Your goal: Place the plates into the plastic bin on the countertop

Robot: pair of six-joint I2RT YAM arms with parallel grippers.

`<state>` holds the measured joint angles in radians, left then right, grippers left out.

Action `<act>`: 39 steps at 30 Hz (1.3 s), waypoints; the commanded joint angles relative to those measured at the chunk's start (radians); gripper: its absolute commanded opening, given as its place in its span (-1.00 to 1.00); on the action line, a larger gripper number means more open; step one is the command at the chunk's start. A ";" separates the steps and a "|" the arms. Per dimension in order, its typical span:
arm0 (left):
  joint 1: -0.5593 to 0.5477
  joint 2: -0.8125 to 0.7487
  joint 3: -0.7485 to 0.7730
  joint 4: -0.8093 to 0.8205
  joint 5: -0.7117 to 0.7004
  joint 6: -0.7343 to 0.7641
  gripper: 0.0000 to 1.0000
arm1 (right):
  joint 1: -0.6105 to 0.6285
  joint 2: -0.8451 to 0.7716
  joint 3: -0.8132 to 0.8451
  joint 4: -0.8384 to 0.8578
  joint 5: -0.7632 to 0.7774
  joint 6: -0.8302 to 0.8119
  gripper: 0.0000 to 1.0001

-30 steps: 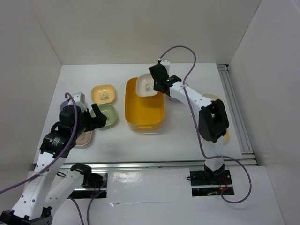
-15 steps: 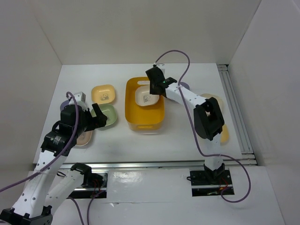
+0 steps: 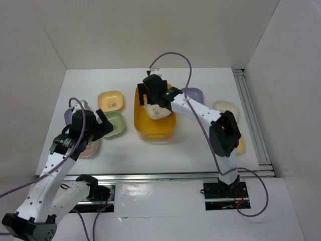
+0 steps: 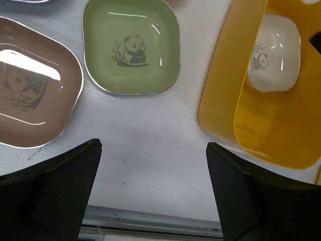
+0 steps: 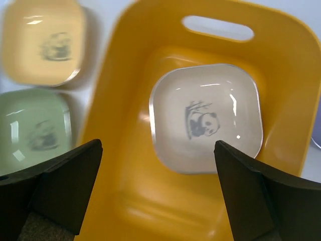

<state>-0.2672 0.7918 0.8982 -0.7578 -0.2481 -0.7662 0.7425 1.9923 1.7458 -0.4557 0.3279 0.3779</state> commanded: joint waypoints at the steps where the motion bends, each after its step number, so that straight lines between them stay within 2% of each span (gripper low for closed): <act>1: -0.004 0.010 -0.039 0.058 -0.022 -0.103 0.97 | 0.035 -0.240 -0.046 0.113 0.010 -0.049 1.00; 9: -0.013 0.216 -0.071 0.152 -0.080 -0.176 0.94 | 0.093 -0.553 -0.330 0.195 -0.027 -0.097 1.00; 13: -0.035 0.309 -0.082 0.184 -0.109 -0.243 0.92 | 0.093 -0.604 -0.413 0.204 -0.036 -0.106 1.00; 16: -0.035 0.375 -0.082 0.230 -0.122 -0.269 0.83 | 0.093 -0.616 -0.449 0.204 -0.059 -0.116 1.00; 21: -0.035 0.512 -0.064 0.314 -0.112 -0.269 0.77 | 0.103 -0.638 -0.495 0.204 -0.069 -0.125 1.00; 26: -0.035 0.590 -0.012 0.399 -0.086 -0.188 0.77 | 0.103 -0.656 -0.526 0.216 -0.069 -0.125 1.00; 31: 0.019 0.652 0.066 0.439 -0.022 -0.087 0.86 | 0.103 -0.656 -0.536 0.207 -0.058 -0.134 1.00; 39: 0.075 0.774 0.090 0.538 0.043 -0.007 0.89 | 0.093 -0.665 -0.555 0.207 -0.058 -0.143 1.00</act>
<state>-0.2073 1.5192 0.9649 -0.2855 -0.2474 -0.8299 0.8352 1.3582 1.1988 -0.2790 0.2649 0.2508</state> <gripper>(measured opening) 0.942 0.999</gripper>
